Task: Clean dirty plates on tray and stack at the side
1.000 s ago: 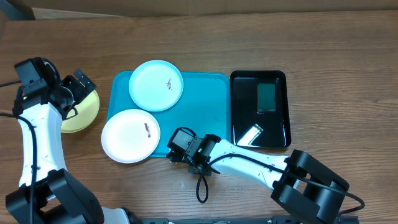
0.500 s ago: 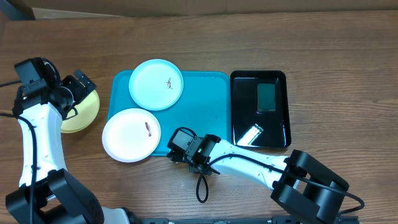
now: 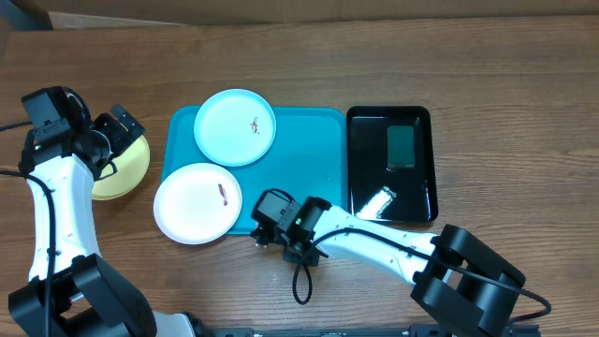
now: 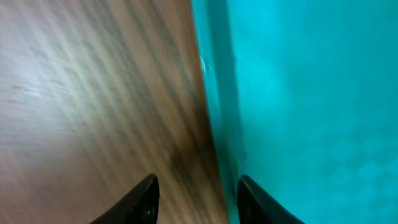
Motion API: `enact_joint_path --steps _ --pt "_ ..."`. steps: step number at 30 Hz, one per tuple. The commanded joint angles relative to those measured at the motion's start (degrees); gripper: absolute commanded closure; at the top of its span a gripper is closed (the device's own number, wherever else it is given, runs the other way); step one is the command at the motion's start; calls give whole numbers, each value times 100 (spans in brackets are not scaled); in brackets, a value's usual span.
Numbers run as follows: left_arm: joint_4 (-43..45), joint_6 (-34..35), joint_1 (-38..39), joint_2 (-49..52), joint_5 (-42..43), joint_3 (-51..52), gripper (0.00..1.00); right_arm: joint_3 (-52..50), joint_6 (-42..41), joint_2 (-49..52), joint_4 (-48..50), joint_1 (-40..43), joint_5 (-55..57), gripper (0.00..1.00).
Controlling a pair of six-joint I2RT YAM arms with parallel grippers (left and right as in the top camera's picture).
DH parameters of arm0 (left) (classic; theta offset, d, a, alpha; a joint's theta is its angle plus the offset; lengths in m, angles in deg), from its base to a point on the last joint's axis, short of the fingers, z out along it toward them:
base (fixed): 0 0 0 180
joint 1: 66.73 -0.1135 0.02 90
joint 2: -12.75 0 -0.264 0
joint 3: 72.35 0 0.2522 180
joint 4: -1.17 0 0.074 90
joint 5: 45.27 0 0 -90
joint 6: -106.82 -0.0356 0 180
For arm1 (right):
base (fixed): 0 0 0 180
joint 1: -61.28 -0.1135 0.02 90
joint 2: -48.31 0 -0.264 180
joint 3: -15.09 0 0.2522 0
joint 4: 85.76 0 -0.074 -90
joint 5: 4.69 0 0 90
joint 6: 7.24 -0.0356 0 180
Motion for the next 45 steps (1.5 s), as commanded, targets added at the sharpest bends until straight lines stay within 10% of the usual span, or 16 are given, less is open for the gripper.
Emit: enact_joint_path --steps 1,10,23,45 --pt "4 79 37 28 61 -17 0 739 -315 -164 -260 103 -380 55" --pt "4 79 37 28 61 -17 0 1963 -2712 -164 105 1368 -763 22" --pt "4 79 37 28 61 -17 0 1963 -4942 538 2203 2511 -1633 42" --pt "4 79 37 28 61 -17 1 1974 -4612 1794 3545 1814 81 55"
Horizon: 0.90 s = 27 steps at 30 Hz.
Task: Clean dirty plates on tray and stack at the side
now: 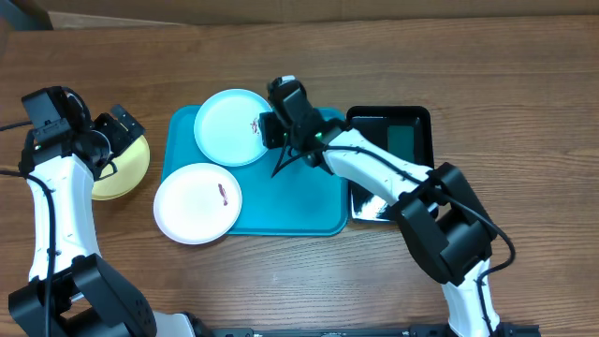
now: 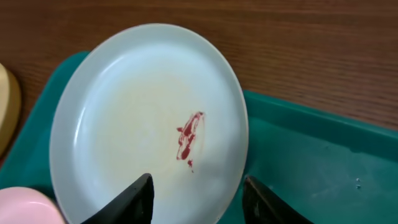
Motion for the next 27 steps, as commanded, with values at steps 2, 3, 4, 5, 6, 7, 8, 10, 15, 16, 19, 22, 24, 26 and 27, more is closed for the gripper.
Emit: enact_joint_path --steps 2,3,4,5,6,7,8,10,15,16,19,22,24,26,27 --pt "7 79 37 28 59 -17 0 83 46 361 212 -116 446 56" --pt "4 79 37 28 59 -17 0 83 46 385 243 -129 446 57" --pt "4 79 37 28 59 -17 0 83 46 455 273 -133 448 58" --pt "4 79 37 28 59 -17 0 83 46 470 275 -142 474 58" --pt "4 79 37 28 59 -17 0 83 46 522 278 -142 568 58" --pt "4 79 37 28 59 -17 0 83 46 531 280 -144 660 58" --pt "4 79 37 28 59 -17 0 83 48 546 289 -142 726 58" --pt "4 79 37 28 59 -17 0 83 50 546 317 -142 798 58" --pt "4 79 37 28 59 -17 0 83 48 549 356 -142 793 66" --pt "4 79 37 28 59 -17 0 83 46 551 341 -142 791 69" --pt "7 79 37 28 59 -17 0 81 46 568 315 -149 791 72" --pt "4 79 37 28 59 -17 0 81 44 621 310 -153 791 73" --pt "4 79 37 28 59 -17 0 81 46 669 286 -153 791 75" --pt "4 79 37 31 59 -17 0 81 46 704 286 -153 791 80" --pt "4 79 37 28 59 -17 0 81 46 706 282 -153 793 85"
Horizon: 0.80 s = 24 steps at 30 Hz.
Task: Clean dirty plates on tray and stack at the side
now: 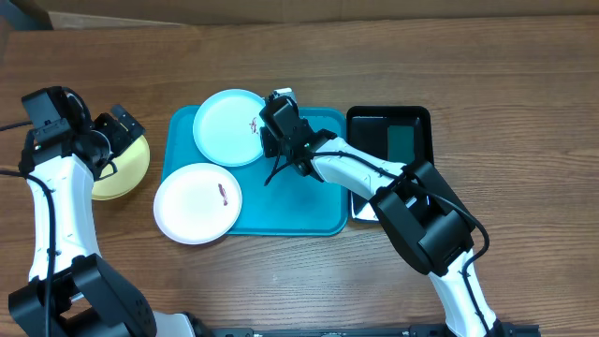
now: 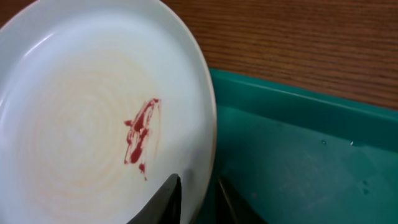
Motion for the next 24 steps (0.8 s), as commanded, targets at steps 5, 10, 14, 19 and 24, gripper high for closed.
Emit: enact_joint_path --steps 5,10,14,19,24 --pt "4 79 37 28 61 -17 0 83 0 -227 -146 63 138 96" --pt "4 79 37 28 63 -17 0 83 2 -791 -824 131 660 96" --pt "4 79 37 28 61 -17 0 83 2 -1117 -1585 208 942 96" --pt "4 79 37 28 61 -17 0 83 -2 -1250 -2667 345 938 96" --pt "4 79 37 28 61 -17 0 83 -26 -1250 -3672 487 437 96"
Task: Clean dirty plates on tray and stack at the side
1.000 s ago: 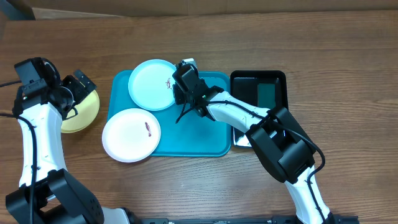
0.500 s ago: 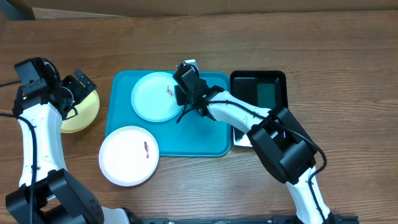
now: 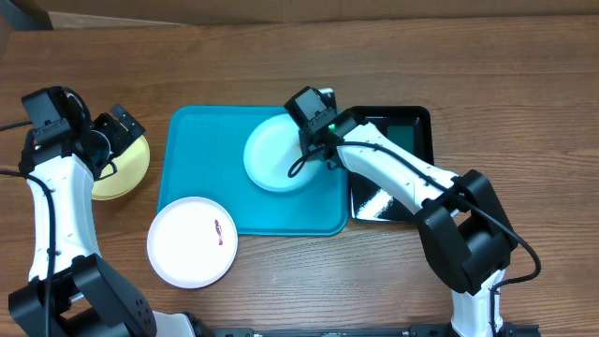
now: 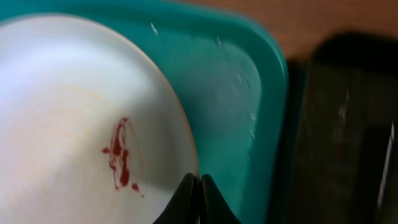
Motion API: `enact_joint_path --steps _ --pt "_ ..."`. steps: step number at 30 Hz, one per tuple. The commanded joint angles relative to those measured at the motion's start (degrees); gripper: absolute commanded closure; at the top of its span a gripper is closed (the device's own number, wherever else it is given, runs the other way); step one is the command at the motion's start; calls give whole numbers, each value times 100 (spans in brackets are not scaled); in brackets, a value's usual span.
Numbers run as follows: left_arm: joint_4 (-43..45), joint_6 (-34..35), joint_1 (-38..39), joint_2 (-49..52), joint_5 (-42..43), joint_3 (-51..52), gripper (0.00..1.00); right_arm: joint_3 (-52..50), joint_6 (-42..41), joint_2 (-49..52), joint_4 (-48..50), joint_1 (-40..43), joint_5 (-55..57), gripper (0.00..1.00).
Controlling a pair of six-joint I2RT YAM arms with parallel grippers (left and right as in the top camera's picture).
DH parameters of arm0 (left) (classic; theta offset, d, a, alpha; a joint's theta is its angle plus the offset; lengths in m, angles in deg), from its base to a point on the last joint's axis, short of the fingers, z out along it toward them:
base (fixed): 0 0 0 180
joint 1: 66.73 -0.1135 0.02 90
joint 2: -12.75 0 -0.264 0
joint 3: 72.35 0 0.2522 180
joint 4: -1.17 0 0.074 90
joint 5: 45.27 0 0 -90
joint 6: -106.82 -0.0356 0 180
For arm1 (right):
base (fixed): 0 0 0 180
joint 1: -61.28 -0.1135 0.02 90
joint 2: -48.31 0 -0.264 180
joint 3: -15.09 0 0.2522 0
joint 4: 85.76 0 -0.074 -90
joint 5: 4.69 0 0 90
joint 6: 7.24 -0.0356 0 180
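A pale blue plate [image 3: 274, 155] with a red smear lies tilted over the right half of the teal tray [image 3: 201, 150]. My right gripper [image 3: 314, 140] is shut on its right rim. In the right wrist view the fingertips [image 4: 198, 190] pinch that rim, and the smear [image 4: 118, 155] shows on the plate [image 4: 68, 124]. A white plate [image 3: 192, 241] with a small red mark sits at the tray's front left corner, mostly on the table. My left gripper [image 3: 120, 124] hovers over a yellow plate [image 3: 126, 168] at the left; its jaws are unclear.
A black tray [image 3: 426, 201] stands right of the teal tray and holds a green sponge [image 3: 402, 142]. Its dark edge [image 4: 336, 124] is close beside the held plate. Bare wooden table lies in front and behind.
My right gripper, then closing around the blue plate's rim at the tray's back left, now grips it over the tray's right half. The white plate now lies farther forward, off the tray's corner.
At first my right gripper was open at the tray's front edge. Then it was open over the blue plate's right rim at the back. Then the jaws narrowed on that rim. Now the plate is held near the black tray. The left arm stayed still.
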Motion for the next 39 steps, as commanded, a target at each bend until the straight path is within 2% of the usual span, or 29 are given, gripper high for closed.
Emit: enact_joint_path --steps 1,8,10,12,16,18,23,25,28,30,32,39 --pt "7 79 37 28 61 -17 0 66 -13 -109 -385 122 -426 96" --pt "4 79 37 28 61 -17 0 66 -26 -107 -1143 190 -1228 94" --pt "7 79 37 28 61 -17 0 79 0 -129 -1086 192 -1226 69" --pt "4 79 37 28 63 -17 0 363 2 -286 -1255 321 -1283 50" --pt "4 79 37 28 61 -17 0 1375 22 -809 -2002 833 -1480 31" --pt "17 85 37 28 76 -17 0 1722 22 -1036 -2409 1126 -1480 27" --pt "26 133 37 28 125 -17 0 1941 337 -1460 -3233 2092 -1478 12" --pt "-175 188 37 28 560 -17 0 1941 345 -1484 -3493 2463 -1480 0" --pt "-240 28 74 28 1965 -20 0 1917 343 -1482 -3720 2977 -1480 0" --pt "-411 37 227 15 2319 -26 0 1886 343 -1482 -3746 3246 -1480 0" --pt "-678 37 577 13 2122 -70 0 1886 341 -1482 -3744 3491 -1480 0" --pt "-1561 35 2682 15 48 -509 0 1886 341 -1482 -3733 3908 -1480 0"
